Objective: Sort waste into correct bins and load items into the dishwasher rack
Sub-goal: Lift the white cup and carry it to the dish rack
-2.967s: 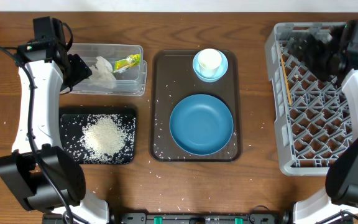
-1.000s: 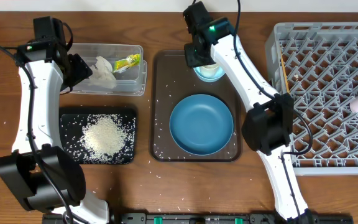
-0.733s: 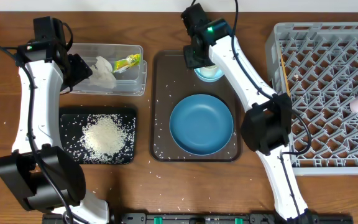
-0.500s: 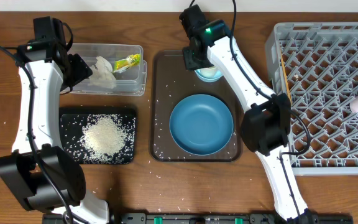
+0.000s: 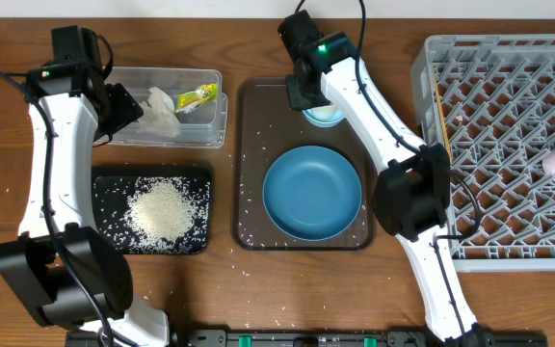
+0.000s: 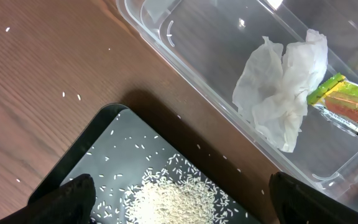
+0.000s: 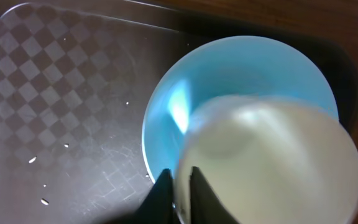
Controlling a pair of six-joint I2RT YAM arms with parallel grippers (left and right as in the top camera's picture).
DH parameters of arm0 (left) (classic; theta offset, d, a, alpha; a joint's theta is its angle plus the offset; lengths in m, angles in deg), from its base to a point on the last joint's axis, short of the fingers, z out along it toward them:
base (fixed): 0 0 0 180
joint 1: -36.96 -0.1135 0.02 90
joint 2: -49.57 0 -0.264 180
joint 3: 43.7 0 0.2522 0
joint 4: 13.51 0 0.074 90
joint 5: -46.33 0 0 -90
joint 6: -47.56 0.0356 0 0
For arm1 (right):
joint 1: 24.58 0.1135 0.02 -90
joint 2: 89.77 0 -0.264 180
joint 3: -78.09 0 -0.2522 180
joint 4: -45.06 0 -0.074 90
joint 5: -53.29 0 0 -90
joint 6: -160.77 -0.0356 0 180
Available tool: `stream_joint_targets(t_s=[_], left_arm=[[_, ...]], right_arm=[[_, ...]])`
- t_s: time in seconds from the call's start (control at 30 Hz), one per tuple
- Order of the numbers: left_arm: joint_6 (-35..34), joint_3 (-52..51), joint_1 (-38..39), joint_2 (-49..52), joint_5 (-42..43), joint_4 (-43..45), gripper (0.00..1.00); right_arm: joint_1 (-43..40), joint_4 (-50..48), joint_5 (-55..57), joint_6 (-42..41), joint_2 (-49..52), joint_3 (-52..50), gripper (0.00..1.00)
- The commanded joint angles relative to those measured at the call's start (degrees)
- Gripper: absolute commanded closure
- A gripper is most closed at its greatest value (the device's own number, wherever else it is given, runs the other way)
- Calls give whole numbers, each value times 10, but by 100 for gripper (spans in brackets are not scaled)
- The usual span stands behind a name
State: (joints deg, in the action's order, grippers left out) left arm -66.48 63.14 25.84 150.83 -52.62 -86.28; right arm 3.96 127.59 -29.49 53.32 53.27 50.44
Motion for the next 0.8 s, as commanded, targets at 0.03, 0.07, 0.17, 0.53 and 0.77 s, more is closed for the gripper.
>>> stream_joint_targets(t_s=[0.03, 0.07, 0.17, 0.53, 0.77], left_arm=[[-5, -2, -2, -13, -1, -3, 8], [-5, -2, -2, -13, -1, -3, 8], [-5, -2, -2, -13, -1, -3, 8], [-5, -2, -2, -13, -1, -3, 8], [-5, -2, -2, -13, -1, -3, 8]], right_arm=[[8, 6, -2, -5, -5, -1, 99], [8, 7, -2, -5, -10, -1, 99], [5, 9, -2, -5, -30, 3, 99], [-52, 29, -2, 9, -176, 3, 99], [-171, 55, -62, 60, -272, 3, 99]])
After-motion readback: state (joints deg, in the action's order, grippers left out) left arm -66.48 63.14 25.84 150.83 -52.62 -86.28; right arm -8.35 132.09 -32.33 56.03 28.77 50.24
